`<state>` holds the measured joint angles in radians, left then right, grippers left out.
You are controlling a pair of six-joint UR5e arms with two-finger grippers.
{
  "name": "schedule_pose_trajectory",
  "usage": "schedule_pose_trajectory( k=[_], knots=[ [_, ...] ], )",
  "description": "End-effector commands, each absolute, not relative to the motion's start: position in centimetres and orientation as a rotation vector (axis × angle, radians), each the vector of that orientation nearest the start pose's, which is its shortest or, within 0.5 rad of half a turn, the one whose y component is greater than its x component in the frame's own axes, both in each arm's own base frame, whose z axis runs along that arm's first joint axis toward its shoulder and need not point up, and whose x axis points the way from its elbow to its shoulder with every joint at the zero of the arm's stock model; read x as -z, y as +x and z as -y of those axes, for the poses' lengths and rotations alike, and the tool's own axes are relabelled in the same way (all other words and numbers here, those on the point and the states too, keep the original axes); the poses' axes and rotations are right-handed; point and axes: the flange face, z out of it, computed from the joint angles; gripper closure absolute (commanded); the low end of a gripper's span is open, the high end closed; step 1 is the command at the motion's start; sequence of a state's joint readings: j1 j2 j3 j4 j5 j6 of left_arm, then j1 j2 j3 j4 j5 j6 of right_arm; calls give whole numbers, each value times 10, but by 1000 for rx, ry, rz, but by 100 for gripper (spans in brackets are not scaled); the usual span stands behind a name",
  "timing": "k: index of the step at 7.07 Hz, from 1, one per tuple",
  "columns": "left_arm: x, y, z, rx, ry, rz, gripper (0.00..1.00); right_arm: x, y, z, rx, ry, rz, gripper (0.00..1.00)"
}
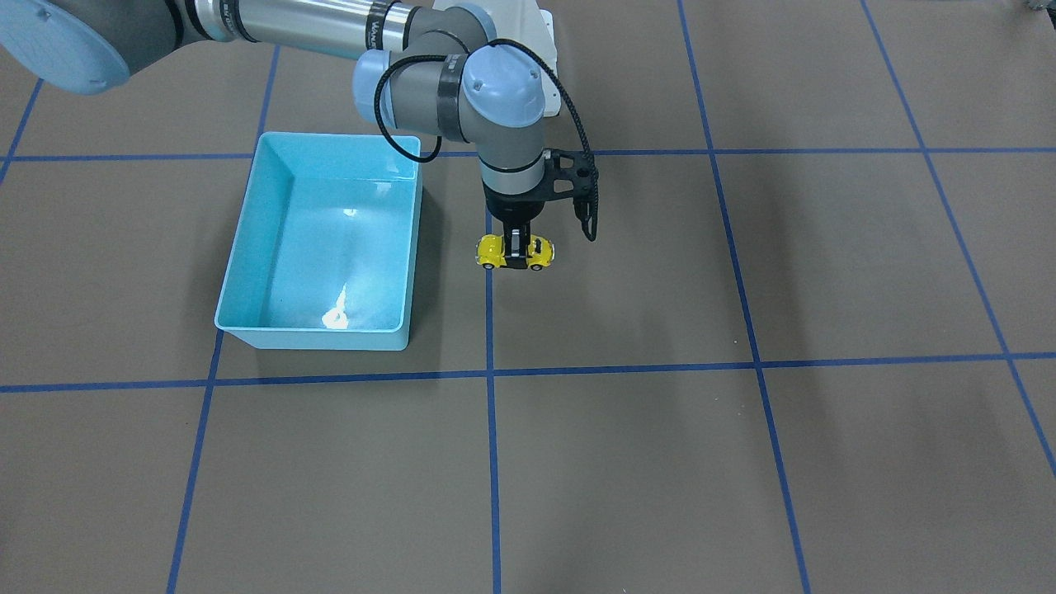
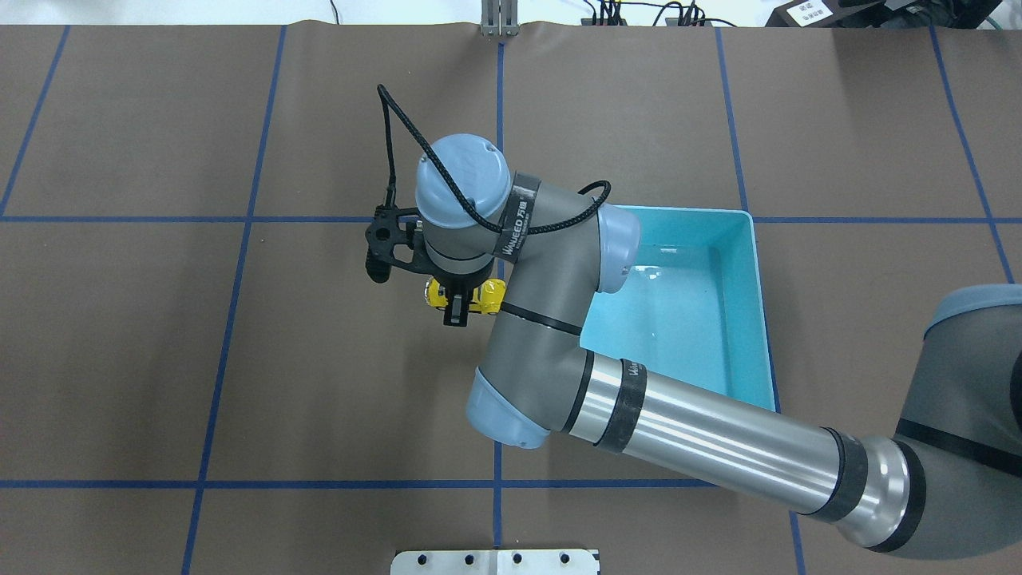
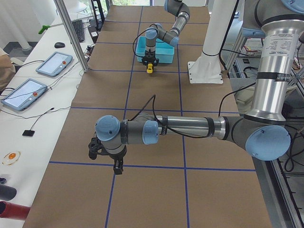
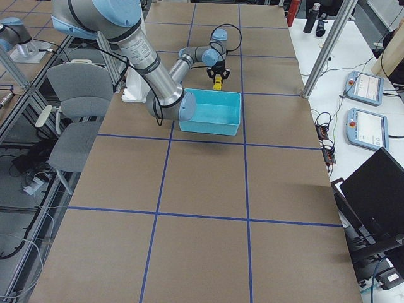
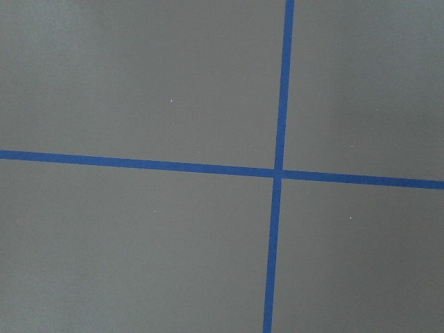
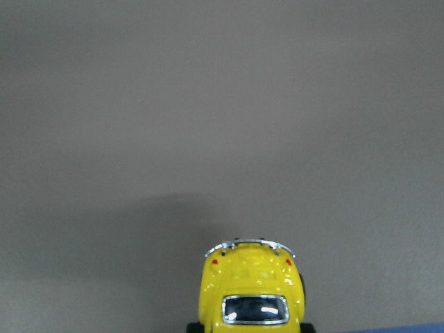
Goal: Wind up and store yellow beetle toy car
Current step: 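Lift the car with the right gripper and carry it into the bin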
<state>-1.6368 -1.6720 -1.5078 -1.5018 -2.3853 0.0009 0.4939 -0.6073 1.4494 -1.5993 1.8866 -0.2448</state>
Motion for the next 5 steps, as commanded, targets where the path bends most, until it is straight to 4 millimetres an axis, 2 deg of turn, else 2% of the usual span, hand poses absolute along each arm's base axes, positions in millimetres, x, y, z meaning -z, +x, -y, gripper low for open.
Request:
schedule_pose_trajectory(
  k=[1,2,3,4,5],
  knots=[
    [-639,-96,528,74,2,-815,0,-36,-513,434,1330,682,630,100],
    [-639,-96,528,74,2,-817,0,-41,-445,436,1335,700,583,100],
    [-639,-95,528,75,1,-826,0,-69,-404,437,1383,722,551,100],
    [-638,-95,528,76,2,-830,0,-107,-376,440,1391,708,539,100],
    [-635,-95,528,74,6,-830,0,-145,-365,437,1442,695,509,100]
  ],
)
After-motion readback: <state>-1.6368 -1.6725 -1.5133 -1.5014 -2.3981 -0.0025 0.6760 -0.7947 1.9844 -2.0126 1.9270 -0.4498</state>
